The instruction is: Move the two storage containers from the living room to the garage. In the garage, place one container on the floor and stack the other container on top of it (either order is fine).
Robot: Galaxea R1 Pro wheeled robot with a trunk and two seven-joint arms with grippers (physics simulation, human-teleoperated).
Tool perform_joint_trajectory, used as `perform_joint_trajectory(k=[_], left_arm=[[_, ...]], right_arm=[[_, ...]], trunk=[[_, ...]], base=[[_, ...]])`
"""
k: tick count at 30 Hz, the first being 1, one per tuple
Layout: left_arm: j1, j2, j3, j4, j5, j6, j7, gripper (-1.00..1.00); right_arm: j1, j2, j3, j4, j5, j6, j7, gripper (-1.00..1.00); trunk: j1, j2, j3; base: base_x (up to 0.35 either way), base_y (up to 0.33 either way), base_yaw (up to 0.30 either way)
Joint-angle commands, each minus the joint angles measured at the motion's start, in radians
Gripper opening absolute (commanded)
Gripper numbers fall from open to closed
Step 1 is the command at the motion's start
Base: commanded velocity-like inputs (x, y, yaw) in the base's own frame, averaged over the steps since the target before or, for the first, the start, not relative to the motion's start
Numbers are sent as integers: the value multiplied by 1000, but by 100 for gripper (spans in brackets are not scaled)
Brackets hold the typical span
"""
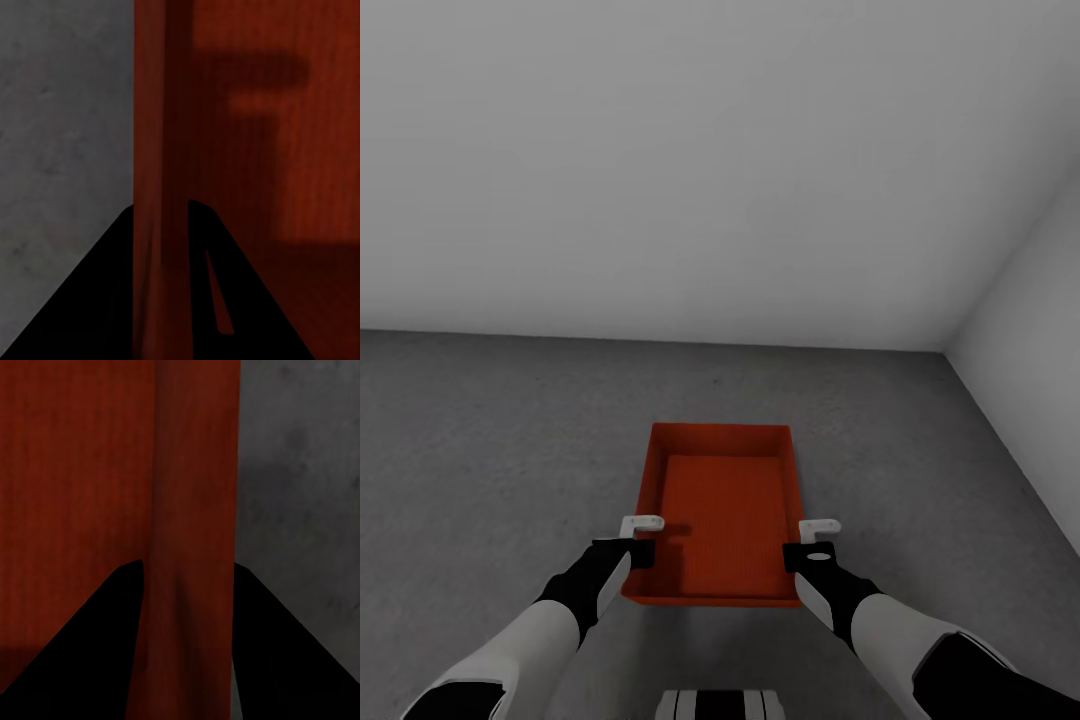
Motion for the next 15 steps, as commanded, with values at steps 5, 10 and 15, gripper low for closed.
perform_joint_trajectory(k=[5,10,15], left_arm=[[1,-6,-13,1,35,26,7,-100],[1,-6,-13,1,35,26,7,-100],[1,-6,-13,1,35,26,7,-100]], right_arm=[[-2,0,-14,-4,25,5,-51,-100],[-2,-1,-14,-4,25,5,-51,-100],[-2,-1,-14,-4,25,5,-51,-100]], trunk=[[0,0,-9],[0,0,-12],[0,0,-13]], base=[[0,0,0],[0,0,0],[0,0,0]])
